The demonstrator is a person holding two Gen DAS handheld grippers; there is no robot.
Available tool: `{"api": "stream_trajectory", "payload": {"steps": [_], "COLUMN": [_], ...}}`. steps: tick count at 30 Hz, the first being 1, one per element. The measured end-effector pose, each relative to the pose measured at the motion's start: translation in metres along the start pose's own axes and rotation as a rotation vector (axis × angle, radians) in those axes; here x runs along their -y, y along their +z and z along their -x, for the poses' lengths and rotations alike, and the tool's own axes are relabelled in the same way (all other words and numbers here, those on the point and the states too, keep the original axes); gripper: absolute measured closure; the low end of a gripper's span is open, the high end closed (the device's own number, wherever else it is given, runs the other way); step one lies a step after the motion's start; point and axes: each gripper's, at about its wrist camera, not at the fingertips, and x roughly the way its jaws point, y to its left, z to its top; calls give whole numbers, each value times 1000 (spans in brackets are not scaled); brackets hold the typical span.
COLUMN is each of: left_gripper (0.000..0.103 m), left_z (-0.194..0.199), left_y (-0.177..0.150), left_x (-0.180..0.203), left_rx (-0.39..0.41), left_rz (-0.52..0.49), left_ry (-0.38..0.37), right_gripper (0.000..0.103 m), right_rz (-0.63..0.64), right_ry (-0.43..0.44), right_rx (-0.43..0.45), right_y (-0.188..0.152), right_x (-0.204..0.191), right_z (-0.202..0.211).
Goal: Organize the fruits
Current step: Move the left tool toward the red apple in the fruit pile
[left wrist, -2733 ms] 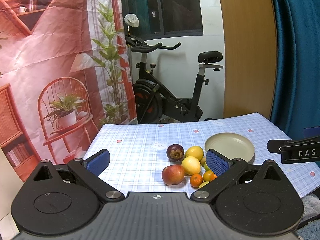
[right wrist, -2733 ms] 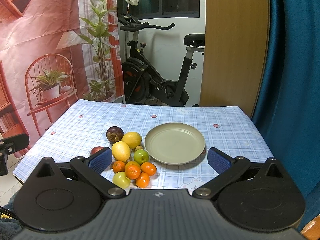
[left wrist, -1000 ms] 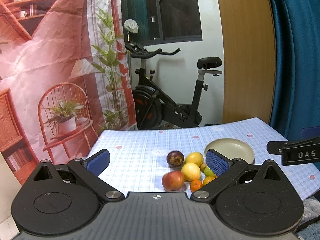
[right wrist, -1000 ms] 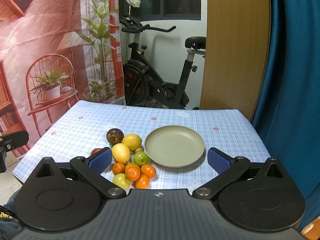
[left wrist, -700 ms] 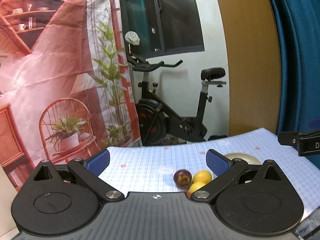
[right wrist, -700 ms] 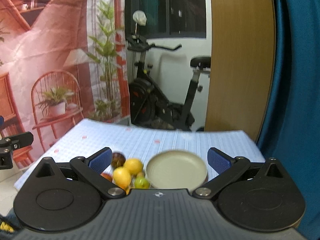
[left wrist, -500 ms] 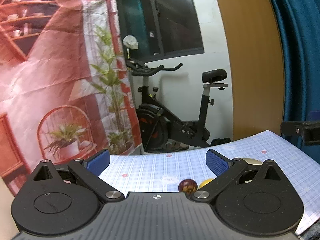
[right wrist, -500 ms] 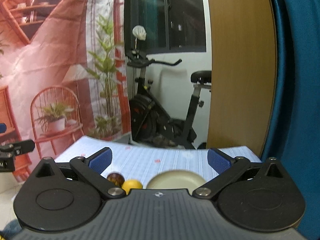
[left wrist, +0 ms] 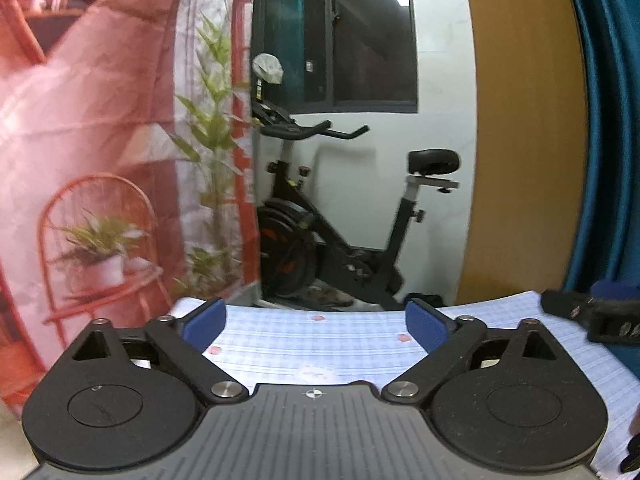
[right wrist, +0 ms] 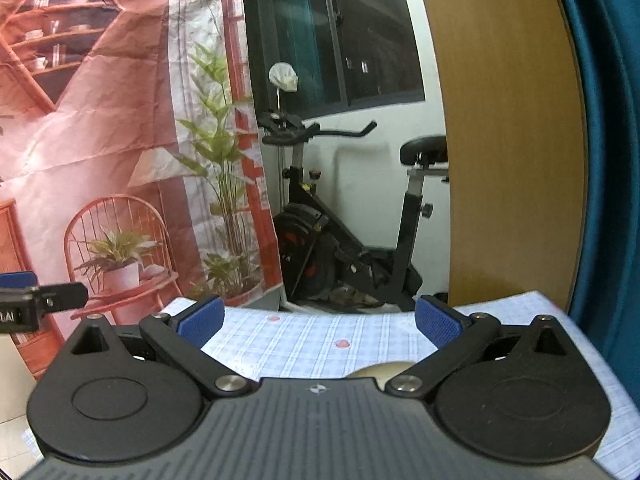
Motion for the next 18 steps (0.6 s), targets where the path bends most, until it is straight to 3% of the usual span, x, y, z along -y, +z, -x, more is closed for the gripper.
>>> {"api": "stream_trajectory", "payload": {"steps": [3,7,13,18], "left_gripper": [6,6,6,7], "left_z": [-6,-18,-25,-26], "left_y": [-9,-20,-39,-48], "left_x": [-5,-10,-18,-30], "left_rx": [5,-53,-87,-105], "left_rz": [36,88,90,128], "left_ry": [-29,-3,-21,29], "right_gripper": [0,2,6,6], "right_rz": [10,4,30,22], "right_ry": [6,-37,-76,-49], "right_rx": [-21,-79,-120,-156], "right_y": [-13,-34,-61,-69], "right_x": [0,3,3,1], "right_z": [-9,-21,-20,-18]}}
